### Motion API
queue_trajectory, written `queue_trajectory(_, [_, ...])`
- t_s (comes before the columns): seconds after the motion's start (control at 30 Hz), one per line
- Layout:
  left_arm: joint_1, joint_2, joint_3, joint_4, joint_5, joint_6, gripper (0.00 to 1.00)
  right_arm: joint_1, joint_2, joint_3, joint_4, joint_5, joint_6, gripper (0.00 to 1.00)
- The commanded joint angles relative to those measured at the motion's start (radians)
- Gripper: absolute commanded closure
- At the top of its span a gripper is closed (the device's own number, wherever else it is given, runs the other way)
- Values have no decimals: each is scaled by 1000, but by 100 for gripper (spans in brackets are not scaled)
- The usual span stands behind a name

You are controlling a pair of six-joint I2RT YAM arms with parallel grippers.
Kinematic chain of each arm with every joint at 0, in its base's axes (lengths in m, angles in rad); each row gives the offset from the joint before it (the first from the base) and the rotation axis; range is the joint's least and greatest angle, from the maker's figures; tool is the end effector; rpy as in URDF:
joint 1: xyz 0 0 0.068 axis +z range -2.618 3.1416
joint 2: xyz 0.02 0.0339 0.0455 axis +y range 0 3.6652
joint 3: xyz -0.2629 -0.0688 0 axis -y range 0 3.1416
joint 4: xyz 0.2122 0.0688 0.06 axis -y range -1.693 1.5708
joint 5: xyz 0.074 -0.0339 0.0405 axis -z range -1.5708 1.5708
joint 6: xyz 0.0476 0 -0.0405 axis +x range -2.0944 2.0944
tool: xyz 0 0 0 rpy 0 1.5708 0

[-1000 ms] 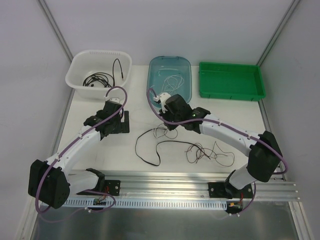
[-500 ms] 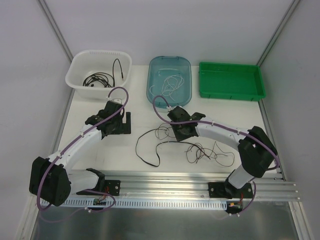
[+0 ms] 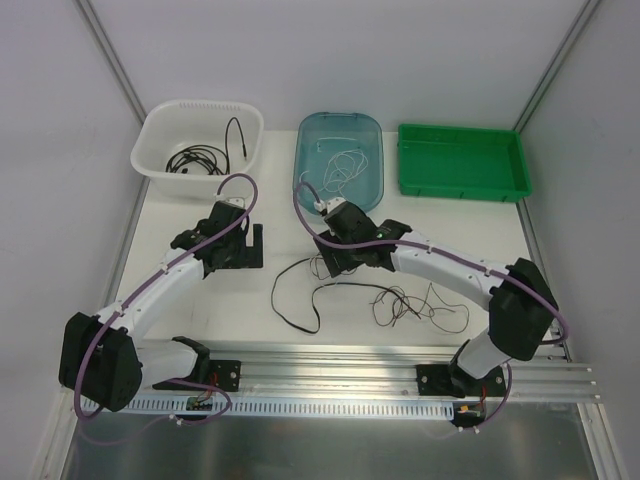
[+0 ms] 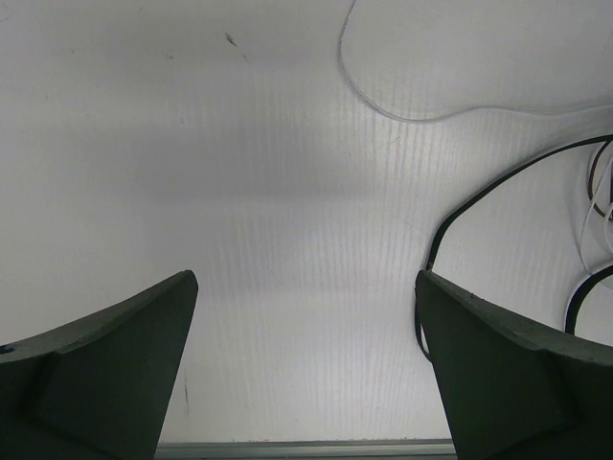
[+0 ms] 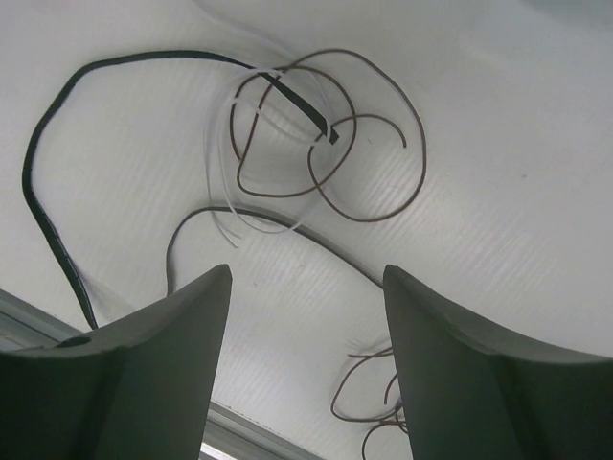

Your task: Untangle the cables

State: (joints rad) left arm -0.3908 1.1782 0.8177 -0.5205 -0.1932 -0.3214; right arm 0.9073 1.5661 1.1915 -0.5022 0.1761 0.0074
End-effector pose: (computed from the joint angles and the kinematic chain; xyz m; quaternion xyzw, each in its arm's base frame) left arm 0.2032 -0.0738 0.2446 -0.0001 0.9373 -0.0322 0.3471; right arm 0.2009 0.2434 0.2617 -0.3805 0.8565 0.0754 0.3405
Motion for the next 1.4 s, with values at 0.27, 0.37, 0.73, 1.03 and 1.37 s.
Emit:
queue_trajectory(0.27, [13,11,8,11,11,21,1,-65,219,141,180,-161,-285,32])
queue_trajectory(0.37, [12,12,6,11,14,22,1,-87,291,209,150,-207,-322,37])
queue_trajectory(0.73, [13,26,11,11,18,27,1,-93,350,218,142,-319,-345,65])
queue_trajectory(1.03, [13,20,9,11,14,27,1,-96,264,177,122,-319,-340,99])
queue_trajectory(1.37, [12,1,9,11,21,27,1,-93,-84,589,-237,-141,-362,99])
